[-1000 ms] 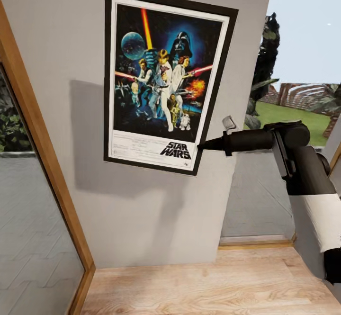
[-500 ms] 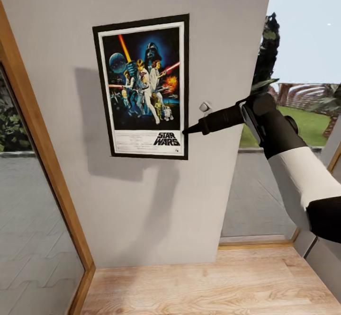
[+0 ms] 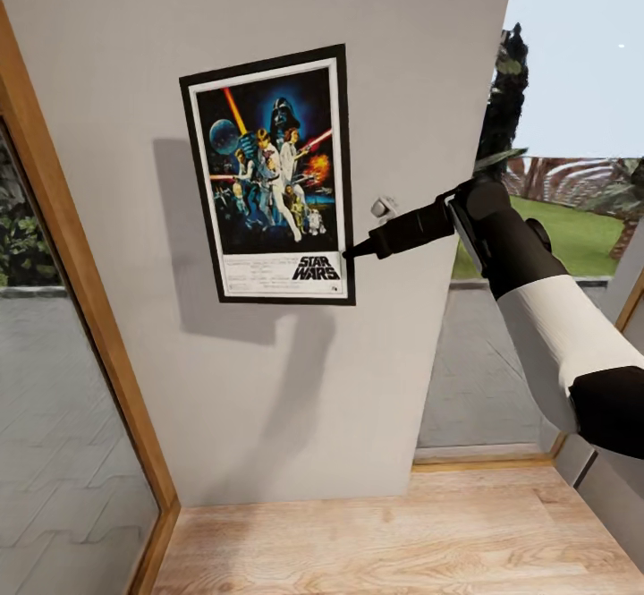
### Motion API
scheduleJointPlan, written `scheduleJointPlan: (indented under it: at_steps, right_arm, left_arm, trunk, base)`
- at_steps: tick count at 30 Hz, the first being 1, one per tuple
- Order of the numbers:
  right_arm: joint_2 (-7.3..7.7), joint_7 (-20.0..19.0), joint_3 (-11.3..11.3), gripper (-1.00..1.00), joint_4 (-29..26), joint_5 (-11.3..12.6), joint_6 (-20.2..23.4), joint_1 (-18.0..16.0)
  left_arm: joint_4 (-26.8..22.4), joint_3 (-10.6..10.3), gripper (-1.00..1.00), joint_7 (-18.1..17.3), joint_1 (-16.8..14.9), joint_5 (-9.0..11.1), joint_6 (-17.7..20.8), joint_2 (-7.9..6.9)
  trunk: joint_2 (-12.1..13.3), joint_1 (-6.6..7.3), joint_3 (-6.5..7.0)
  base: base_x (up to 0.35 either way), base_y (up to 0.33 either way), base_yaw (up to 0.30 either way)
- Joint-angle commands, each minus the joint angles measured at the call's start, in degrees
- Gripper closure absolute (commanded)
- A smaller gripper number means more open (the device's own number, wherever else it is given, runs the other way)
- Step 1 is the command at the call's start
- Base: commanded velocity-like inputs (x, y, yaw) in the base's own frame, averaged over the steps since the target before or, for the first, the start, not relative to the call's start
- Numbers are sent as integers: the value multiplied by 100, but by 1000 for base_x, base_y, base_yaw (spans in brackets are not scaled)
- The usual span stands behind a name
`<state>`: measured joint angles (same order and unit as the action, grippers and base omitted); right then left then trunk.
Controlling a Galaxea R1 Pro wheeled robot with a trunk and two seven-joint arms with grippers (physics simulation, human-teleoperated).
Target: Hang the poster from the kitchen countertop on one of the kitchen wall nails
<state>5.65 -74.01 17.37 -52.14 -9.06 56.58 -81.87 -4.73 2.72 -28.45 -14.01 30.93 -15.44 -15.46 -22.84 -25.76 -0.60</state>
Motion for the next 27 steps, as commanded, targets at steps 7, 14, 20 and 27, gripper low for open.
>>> scheduleJointPlan:
  at_steps: [7,14,20,27]
  right_arm:
    - [32,-281,-529,100,-217,77,37,-5]
    - [20,-293,-572,100,-226,87,37,-5]
    - [8,-289,-577,100,-227,82,39,-5]
    - [7,-289,-577,100,-227,80,45,-5]
  left_arm:
    - [7,27,-100,-29,-5,-8,-12,0]
    - [7,27,-100,-29,-5,-8,-12,0]
    - [7,27,-100,-29,-5,-10,-10,0]
    - [7,27,-100,-29,-5,-9,-11,0]
  trunk:
    - [-7,-3,-6]
    - [-7,-3,-6]
    - [-7,-3,-6]
    - [-7,-3,-6]
  base:
    - [0,0,0]
    - [0,0,0]
    - [0,0,0]
    - [0,0,0]
